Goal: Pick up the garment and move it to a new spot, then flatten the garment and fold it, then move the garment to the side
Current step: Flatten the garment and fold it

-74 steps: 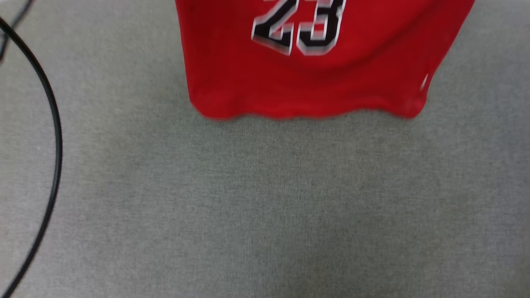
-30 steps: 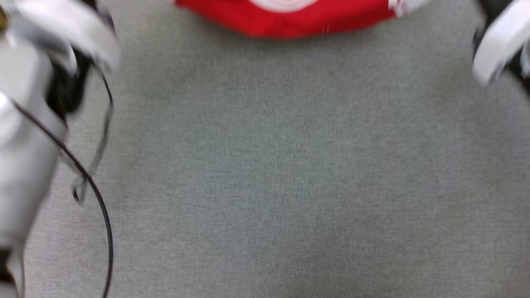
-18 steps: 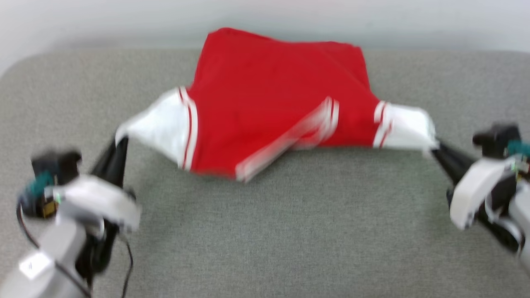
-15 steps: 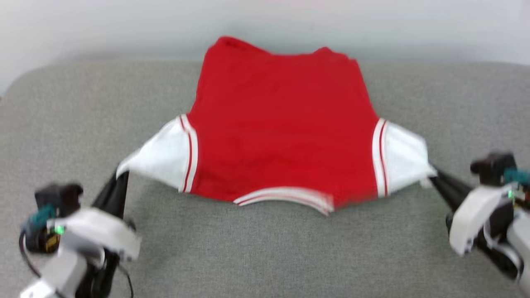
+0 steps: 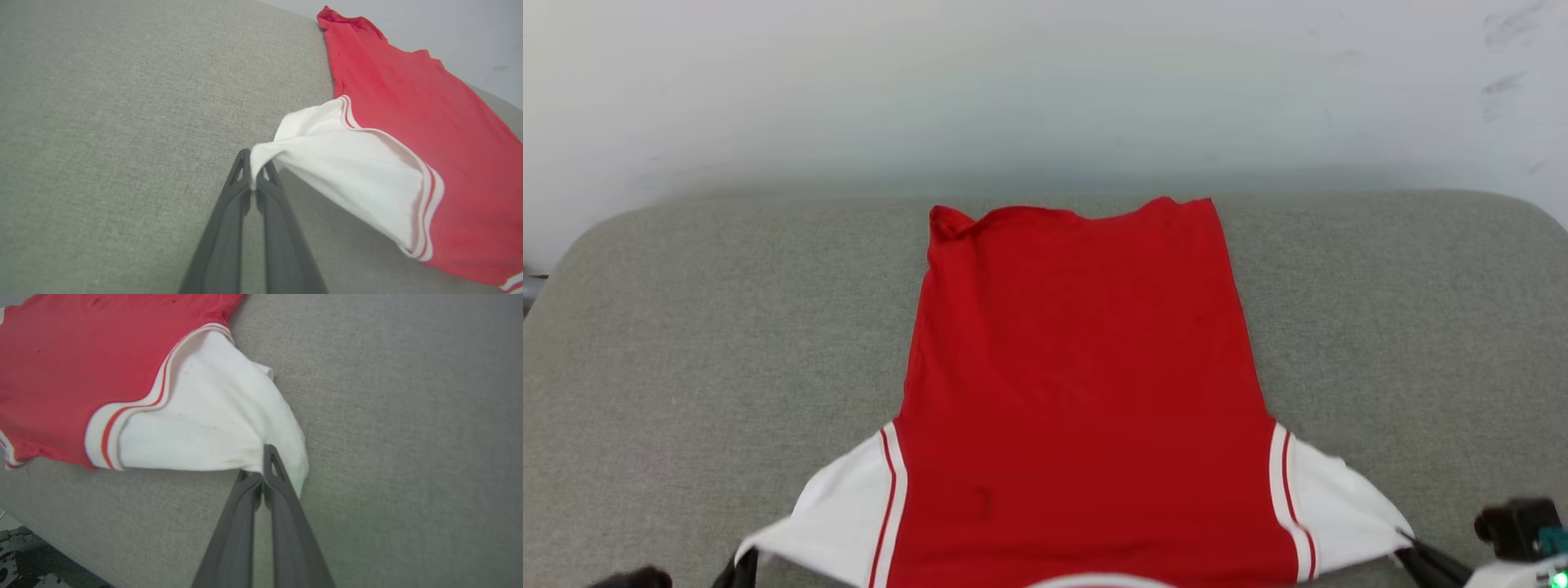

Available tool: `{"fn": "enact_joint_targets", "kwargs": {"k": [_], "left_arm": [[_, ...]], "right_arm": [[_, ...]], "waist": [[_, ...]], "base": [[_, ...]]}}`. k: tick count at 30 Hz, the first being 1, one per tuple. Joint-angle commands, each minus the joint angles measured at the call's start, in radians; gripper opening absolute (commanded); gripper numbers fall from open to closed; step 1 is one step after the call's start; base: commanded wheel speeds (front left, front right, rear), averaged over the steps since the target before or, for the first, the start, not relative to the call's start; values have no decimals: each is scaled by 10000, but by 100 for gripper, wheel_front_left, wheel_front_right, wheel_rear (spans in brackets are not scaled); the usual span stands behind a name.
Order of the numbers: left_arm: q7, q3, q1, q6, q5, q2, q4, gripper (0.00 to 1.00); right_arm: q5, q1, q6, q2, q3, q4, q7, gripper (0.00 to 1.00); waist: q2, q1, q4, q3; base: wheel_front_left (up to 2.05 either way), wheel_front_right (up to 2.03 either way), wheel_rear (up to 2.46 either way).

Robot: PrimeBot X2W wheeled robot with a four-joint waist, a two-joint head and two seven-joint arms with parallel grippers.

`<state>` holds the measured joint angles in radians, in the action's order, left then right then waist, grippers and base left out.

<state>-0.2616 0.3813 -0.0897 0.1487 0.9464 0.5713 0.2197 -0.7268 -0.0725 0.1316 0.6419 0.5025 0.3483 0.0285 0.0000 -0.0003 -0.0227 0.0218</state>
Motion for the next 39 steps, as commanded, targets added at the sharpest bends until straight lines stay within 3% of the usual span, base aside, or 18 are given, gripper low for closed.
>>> {"fn": "enact_joint_targets", "kwargs": {"k": [1, 7, 15, 16, 17, 18, 29, 34, 39], "left_arm": [[-49, -80, -327, 90, 33, -3, 0, 0], [-49, -190, -1362, 175, 101, -353, 83, 0], [-48, -227, -1376, -43, -89, -723, 491, 0], [-48, -268, -1311, -56, -124, -765, 477, 0], [-48, -278, -1263, -101, -160, -797, 466, 0], [-48, -275, -1241, -128, -208, -833, 458, 0], [-39, -465, -799, -171, -904, -1140, -247, 0], [-39, -409, -354, -177, -1275, -1271, -725, 0], [-39, -320, 319, -287, -1605, -1502, -1111, 0]], "right_arm": [[84, 463, -18, -54, -216, -105, -114, 0], [519, 2210, -19, -406, -1274, -504, -576, 0], [999, 3300, -19, -1123, -2273, -986, -948, 0], [1066, 3300, -19, -1229, -2434, -1072, -930, 9], [1146, 3276, -19, -1314, -2581, -1157, -908, 47], [1239, 3227, -19, -1380, -2719, -1274, -883, 100], [1936, 1836, -13, -1301, -5104, -3717, -1228, 100], [2067, -178, -13, -1056, -5495, -4441, -2048, 100], [1953, -2578, -15, -604, -5305, -4311, -3409, 100]], "waist": [[0, 3, -2, -100], [0, 3, 70, -251], [0, 3, 163, -271], [0, 3, 168, -268], [0, 3, 177, -266], [0, 3, 182, -265], [0, 3, 497, 56], [0, 3, 934, 696], [0, 3, 1483, 1626]], "base": [[0, 0, 0], [0, 0, 0], [0, 0, 0], [0, 0, 0], [0, 0, 0], [0, 0, 0], [0, 0, 0], [0, 0, 0], [0, 0, 0]]}}
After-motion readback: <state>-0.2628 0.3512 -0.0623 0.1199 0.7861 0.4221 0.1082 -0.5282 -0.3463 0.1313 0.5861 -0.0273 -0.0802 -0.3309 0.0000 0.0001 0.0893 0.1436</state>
